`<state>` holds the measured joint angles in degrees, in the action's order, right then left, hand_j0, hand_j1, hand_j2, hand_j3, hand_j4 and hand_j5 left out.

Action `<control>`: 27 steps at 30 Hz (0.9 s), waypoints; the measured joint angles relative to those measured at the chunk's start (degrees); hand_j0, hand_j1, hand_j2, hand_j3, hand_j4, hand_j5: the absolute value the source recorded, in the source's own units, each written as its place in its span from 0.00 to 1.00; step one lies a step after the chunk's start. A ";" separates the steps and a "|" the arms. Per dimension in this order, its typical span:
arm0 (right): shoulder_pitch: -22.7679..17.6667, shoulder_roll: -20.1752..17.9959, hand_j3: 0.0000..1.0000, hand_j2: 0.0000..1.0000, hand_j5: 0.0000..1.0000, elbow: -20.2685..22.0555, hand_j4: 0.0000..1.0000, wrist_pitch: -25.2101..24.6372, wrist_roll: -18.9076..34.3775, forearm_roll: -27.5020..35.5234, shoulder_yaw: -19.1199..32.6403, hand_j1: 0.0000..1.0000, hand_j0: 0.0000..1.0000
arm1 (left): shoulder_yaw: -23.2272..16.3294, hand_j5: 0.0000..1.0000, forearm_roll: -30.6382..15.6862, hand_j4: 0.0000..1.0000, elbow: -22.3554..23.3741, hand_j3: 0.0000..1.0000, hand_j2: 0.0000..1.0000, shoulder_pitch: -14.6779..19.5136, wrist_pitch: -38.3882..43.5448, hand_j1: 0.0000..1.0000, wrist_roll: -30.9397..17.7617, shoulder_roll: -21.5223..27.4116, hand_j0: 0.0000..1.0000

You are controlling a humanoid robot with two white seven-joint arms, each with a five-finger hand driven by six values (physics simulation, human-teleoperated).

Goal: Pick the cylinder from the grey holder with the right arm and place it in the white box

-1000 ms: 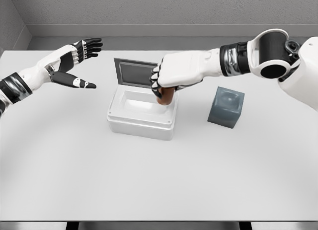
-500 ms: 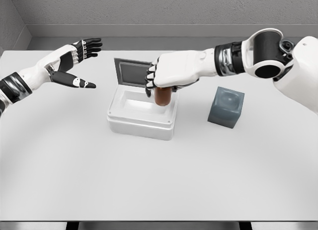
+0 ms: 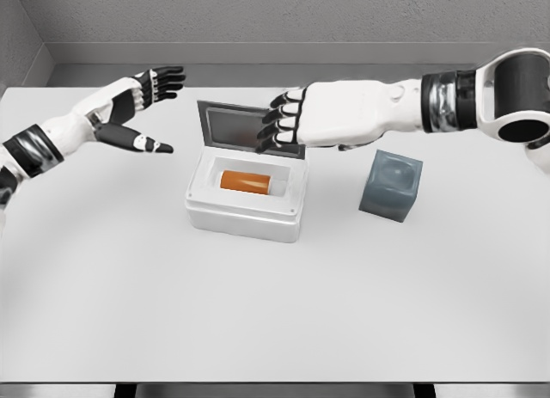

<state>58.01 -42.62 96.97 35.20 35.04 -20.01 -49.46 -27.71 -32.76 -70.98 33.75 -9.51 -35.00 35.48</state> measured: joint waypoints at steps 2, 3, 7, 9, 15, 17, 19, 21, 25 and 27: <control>-8.81 -4.67 1.00 1.00 1.00 1.99 1.00 0.05 0.00 4.55 6.80 1.00 1.00 | -0.66 1.00 0.09 1.00 0.00 1.00 1.00 0.70 0.00 1.00 0.00 -0.23 1.00; -13.68 -6.61 1.00 1.00 1.00 2.61 1.00 -0.10 -0.02 7.06 11.33 1.00 1.00 | -0.99 1.00 0.09 1.00 0.01 1.00 1.00 0.79 0.00 1.00 0.00 -0.44 1.00; -32.60 -10.48 1.00 1.00 1.00 3.61 1.00 0.12 0.02 16.04 30.91 1.00 1.00 | -1.78 1.00 0.33 1.00 -0.01 1.00 1.00 0.97 0.00 1.00 0.00 -1.48 1.00; -39.03 -9.81 1.00 1.00 1.00 3.60 1.00 0.05 0.00 19.96 38.21 1.00 1.00 | -2.34 1.00 0.43 1.00 0.00 1.00 1.00 1.41 0.00 1.00 0.00 -2.03 1.00; -49.40 -3.17 1.00 1.00 1.00 1.50 1.00 0.01 0.00 23.22 49.55 1.00 1.00 | -3.06 1.00 0.49 1.00 -0.50 1.00 1.00 1.41 -0.14 1.00 0.00 -2.83 1.00; -50.02 -1.83 1.00 1.00 1.00 1.04 1.00 -0.01 0.00 23.39 50.48 1.00 1.00 | -3.10 1.00 0.49 1.00 -0.79 1.00 1.00 1.06 -0.31 1.00 0.00 -2.86 1.00; -50.10 -0.85 1.00 1.00 1.00 0.88 1.00 -0.02 -0.01 23.49 50.93 1.00 1.00 | -3.06 1.00 0.46 1.00 -1.43 1.00 1.00 0.88 -0.42 1.00 0.00 -2.83 1.00; -50.10 -0.29 1.00 1.00 1.00 0.83 1.00 -0.02 -0.01 23.54 51.16 1.00 1.00 | -3.00 1.00 0.44 1.00 -1.88 1.00 1.00 0.79 -0.47 1.00 0.00 -2.71 1.00; -50.46 0.15 1.00 1.00 1.00 0.72 1.00 -0.02 -0.01 23.58 51.27 1.00 1.00 | -2.82 1.00 0.42 1.00 -2.56 1.00 1.00 0.71 -0.52 1.00 0.00 -2.36 1.00; -50.46 0.23 1.00 1.00 1.00 0.68 1.00 -0.02 -0.01 23.58 51.29 1.00 1.00 | -2.77 1.00 0.42 1.00 -2.77 1.00 1.00 0.44 -0.52 1.00 0.00 -2.28 1.00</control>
<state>7.56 -42.39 97.66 35.17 35.03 3.58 1.83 -30.48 -32.33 -73.75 34.19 -10.03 -35.00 33.20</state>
